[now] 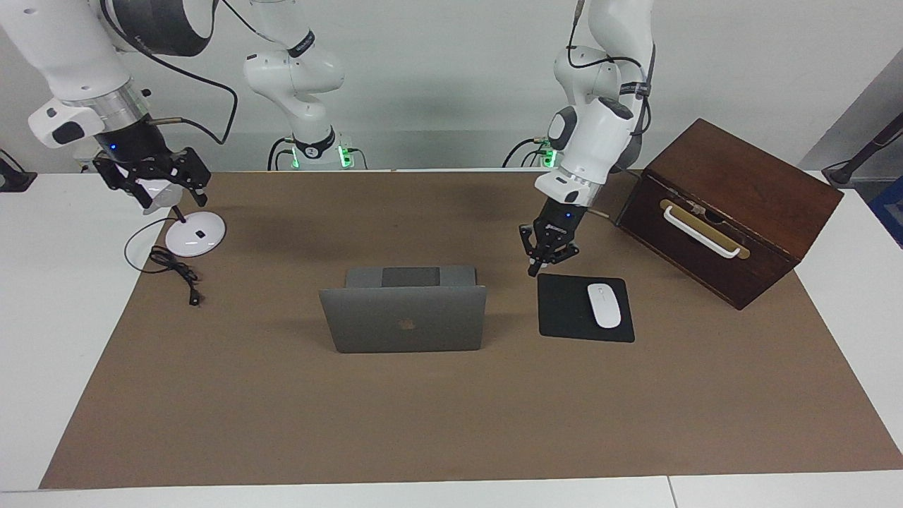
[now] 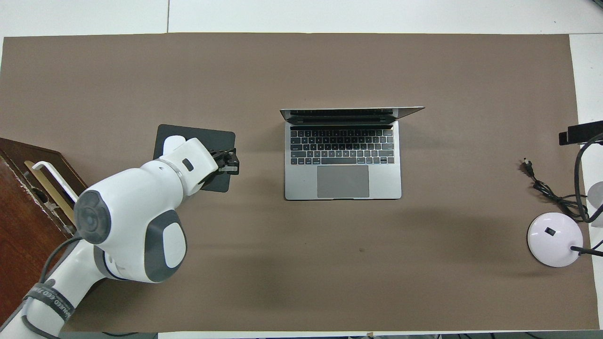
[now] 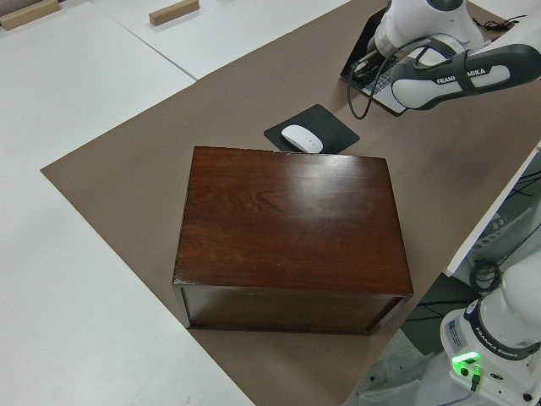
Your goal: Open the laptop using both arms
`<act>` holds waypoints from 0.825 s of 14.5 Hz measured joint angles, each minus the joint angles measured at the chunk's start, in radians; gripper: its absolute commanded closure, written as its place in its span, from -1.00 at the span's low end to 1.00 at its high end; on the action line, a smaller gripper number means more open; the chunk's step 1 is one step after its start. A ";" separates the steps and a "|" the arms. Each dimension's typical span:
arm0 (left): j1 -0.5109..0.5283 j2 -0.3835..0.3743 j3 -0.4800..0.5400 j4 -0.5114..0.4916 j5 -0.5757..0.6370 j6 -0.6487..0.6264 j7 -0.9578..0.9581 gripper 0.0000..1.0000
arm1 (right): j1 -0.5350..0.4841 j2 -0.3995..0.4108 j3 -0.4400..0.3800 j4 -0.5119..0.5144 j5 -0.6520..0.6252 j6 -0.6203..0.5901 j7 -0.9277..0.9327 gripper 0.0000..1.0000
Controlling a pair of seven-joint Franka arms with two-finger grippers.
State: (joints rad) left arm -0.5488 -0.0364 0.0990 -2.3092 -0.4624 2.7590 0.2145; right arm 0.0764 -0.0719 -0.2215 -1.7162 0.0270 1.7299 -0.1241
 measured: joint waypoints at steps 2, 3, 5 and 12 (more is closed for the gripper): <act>0.071 -0.033 0.000 0.037 0.055 -0.133 0.021 1.00 | 0.000 0.000 0.002 0.000 0.000 0.000 0.003 -1.00; 0.107 -0.049 0.001 0.063 0.088 -0.204 0.022 1.00 | 0.000 0.000 0.002 -0.001 0.000 0.000 0.003 -1.00; 0.166 -0.080 0.001 0.114 0.128 -0.327 0.027 1.00 | 0.000 0.000 0.002 -0.001 0.000 0.000 0.004 -1.00; 0.307 -0.132 0.001 0.315 0.256 -0.711 0.055 1.00 | 0.005 0.000 0.007 -0.001 0.000 0.000 0.028 -1.00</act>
State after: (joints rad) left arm -0.2419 -0.1685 0.1002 -1.9938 -0.2065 2.0485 0.2698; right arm 0.0816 -0.0719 -0.2144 -1.7172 0.0270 1.7295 -0.0962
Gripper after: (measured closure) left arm 0.991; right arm 0.000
